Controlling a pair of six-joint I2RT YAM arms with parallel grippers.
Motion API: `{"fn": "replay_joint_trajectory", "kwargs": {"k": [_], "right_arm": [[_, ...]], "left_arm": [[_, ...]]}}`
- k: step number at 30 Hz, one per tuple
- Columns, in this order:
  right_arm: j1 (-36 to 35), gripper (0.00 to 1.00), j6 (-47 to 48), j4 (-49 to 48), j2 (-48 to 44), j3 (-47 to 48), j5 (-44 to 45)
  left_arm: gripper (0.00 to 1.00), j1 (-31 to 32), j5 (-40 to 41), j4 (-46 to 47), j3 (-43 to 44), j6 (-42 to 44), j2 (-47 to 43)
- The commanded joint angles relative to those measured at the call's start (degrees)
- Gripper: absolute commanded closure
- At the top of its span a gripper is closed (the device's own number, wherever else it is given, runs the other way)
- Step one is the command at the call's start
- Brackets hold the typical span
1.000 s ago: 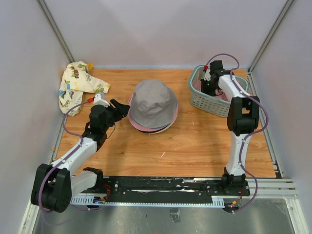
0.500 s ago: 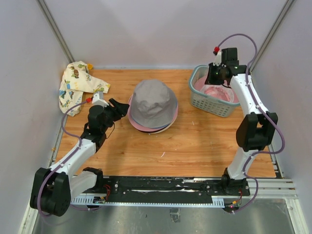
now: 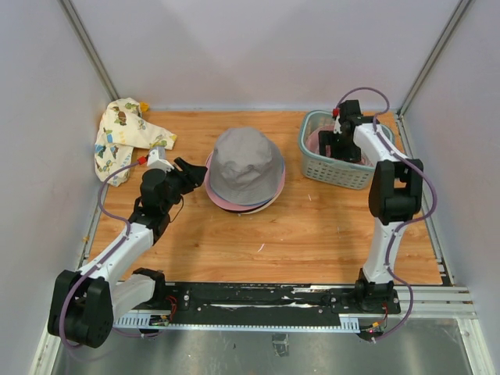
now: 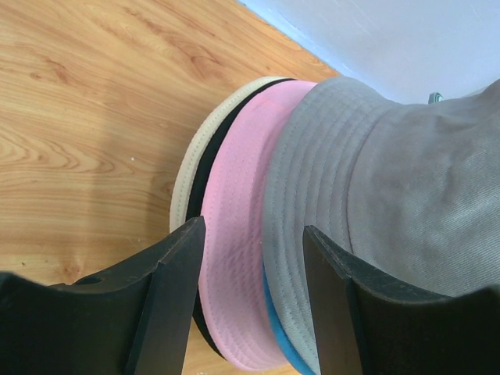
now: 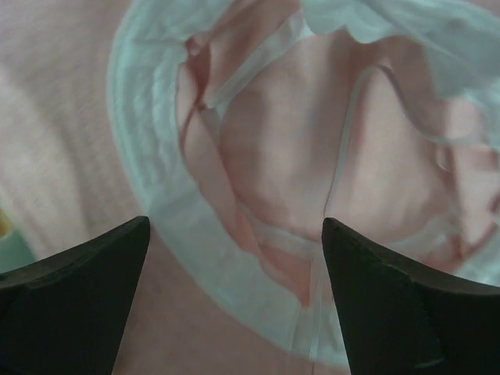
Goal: Stack the hats
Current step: Pick up the hat from the bin.
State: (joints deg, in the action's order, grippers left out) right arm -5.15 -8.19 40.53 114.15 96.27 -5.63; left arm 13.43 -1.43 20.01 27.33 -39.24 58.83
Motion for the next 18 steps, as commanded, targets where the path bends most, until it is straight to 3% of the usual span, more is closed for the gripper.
{"fn": "replay_joint_trajectory", "kwargs": {"k": [1, 7, 8, 10, 13, 14, 18], "right_arm": [[-0.68, 0.07, 2.14, 6.66, 8.17, 5.52, 3.04], [-1.17, 0.12, 3.61, 12.77, 17.78, 13.12, 2.96], [-1.25, 0.18, 3.88, 12.85, 18.58, 13.37, 2.87], [-1.27, 0.4, 4.12, 13.07, 19.96, 13.68, 1.67], [-1.33, 0.94, 3.8, 10.93, 18.1, 10.82, -0.31], [-1.28, 0.99, 3.53, 9.03, 16.23, 8.9, -1.19], [-1.34, 0.99, 1.25, 3.29, 7.33, 5.18, -4.88]], "left_arm": [[0.43, 0.1, -0.75, 0.91, 1.89, 0.08, 0.18], [0.43, 0.1, -0.63, 0.98, 2.07, 0.46, 0.52], [0.43, 0.1, -0.67, 1.17, 2.11, 0.4, 0.7], [0.43, 0.1, -0.99, 1.34, 1.98, 0.28, 0.92], [0.43, 0.1, -1.11, 1.27, 1.86, 0.27, 0.55], [0.43, 0.1, -0.93, 1.0, 1.78, 0.3, 0.25], [0.43, 0.1, -0.43, 0.19, 2.09, 0.5, -1.04]]}}
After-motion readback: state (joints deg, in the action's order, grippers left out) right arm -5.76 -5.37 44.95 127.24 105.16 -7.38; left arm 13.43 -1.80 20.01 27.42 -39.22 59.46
